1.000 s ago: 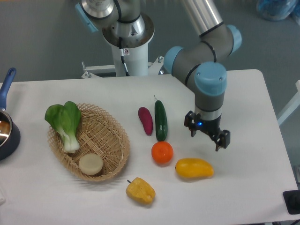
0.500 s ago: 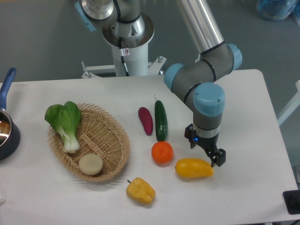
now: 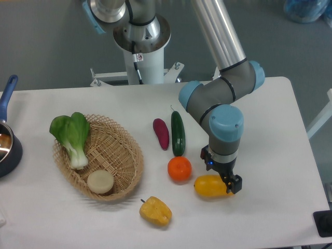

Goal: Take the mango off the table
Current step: 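Move the open gripper down over the yellow mango, then close the gripper around the yellow mango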

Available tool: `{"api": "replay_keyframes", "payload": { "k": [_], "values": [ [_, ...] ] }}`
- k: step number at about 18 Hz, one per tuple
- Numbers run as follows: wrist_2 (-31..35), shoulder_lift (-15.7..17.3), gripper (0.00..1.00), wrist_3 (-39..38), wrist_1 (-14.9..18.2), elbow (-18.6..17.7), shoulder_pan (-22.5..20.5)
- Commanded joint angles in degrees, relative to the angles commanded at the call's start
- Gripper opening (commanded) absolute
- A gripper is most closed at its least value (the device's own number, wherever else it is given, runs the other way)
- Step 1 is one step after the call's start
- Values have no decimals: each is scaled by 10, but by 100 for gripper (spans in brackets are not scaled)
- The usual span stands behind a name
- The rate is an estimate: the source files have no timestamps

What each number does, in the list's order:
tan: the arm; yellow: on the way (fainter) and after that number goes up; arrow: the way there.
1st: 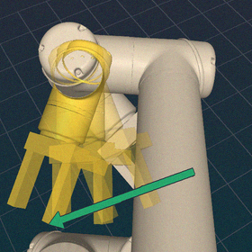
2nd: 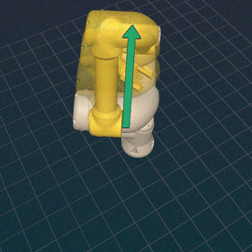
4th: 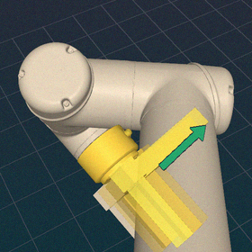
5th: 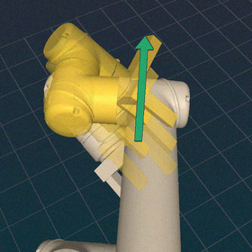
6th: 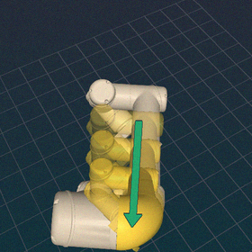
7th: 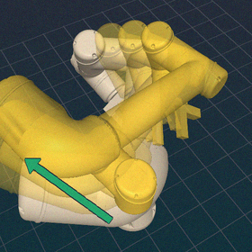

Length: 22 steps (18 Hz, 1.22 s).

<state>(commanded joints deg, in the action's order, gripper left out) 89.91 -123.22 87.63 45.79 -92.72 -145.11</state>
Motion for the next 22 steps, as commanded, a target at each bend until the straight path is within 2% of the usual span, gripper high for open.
{"api": "replay_keyframes", "payload": {
  "k": [11, 13, 15, 17, 22],
  "values": [
    [3, -25, 100, -23, 0, 16, 11],
    [4, -25, 90, -22, 0, 16, 11],
    [7, -24, 74, -24, 0, 15, 11],
    [15, -21, 63, -27, 1, 12, 12],
    [26, -1, 60, -67, 2, 8, 12]
  ]
}}
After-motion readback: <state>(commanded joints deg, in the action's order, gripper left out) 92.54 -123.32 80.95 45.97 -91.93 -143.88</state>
